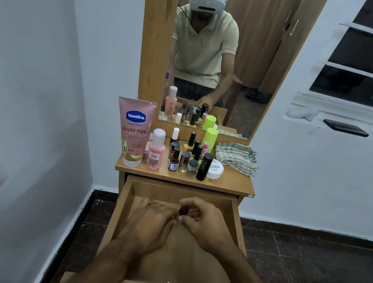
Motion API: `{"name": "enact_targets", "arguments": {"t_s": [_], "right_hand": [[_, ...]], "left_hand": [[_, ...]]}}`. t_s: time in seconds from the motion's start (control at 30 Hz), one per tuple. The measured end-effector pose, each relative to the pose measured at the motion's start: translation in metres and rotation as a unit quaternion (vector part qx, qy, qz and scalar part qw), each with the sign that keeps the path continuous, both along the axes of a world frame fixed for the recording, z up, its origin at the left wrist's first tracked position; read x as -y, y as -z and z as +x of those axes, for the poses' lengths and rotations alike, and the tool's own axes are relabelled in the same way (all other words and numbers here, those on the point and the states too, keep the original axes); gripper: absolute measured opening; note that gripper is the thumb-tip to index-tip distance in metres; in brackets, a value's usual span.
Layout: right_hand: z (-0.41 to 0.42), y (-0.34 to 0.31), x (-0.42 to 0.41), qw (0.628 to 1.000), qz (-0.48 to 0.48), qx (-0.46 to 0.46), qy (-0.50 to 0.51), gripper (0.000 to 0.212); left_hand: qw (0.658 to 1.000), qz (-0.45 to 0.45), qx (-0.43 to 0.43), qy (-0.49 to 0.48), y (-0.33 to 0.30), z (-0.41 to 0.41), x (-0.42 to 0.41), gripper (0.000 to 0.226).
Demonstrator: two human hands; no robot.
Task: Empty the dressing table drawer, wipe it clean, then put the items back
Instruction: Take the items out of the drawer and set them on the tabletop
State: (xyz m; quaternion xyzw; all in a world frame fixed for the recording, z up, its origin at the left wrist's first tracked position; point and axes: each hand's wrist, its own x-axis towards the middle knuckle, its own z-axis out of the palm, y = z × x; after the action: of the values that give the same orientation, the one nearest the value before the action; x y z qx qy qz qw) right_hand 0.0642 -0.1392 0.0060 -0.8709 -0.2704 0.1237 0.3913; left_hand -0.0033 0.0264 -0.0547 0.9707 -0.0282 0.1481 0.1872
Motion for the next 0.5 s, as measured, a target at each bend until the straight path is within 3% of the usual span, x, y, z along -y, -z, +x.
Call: {"name": "enact_targets", "arguments": {"t_s": [0.13, 0.3, 0.4, 0.5], "right_hand": [[0.001, -0.002, 0.008, 0.999, 0.018, 0.039, -0.002, 0.028], [0.032, -0.029, 0.015, 0.974, 0.145, 0.116, 0.129, 0.038], [0.052, -0.040, 0.013, 0.967, 0.110, 0.141, 0.181, 0.045], [0.062, -0.038, 0.009, 0.974, 0.043, 0.145, 0.170, 0.053]], "left_hand": [[1.000, -0.002, -0.006, -0.003, 0.002, 0.002, 0.002, 0.039], [0.999, 0.014, -0.020, -0.026, 0.005, 0.002, -0.001, 0.051], [0.999, 0.022, -0.026, -0.031, 0.006, 0.002, 0.000, 0.049], [0.999, 0.015, -0.036, -0.033, 0.006, 0.001, -0.001, 0.044]]}}
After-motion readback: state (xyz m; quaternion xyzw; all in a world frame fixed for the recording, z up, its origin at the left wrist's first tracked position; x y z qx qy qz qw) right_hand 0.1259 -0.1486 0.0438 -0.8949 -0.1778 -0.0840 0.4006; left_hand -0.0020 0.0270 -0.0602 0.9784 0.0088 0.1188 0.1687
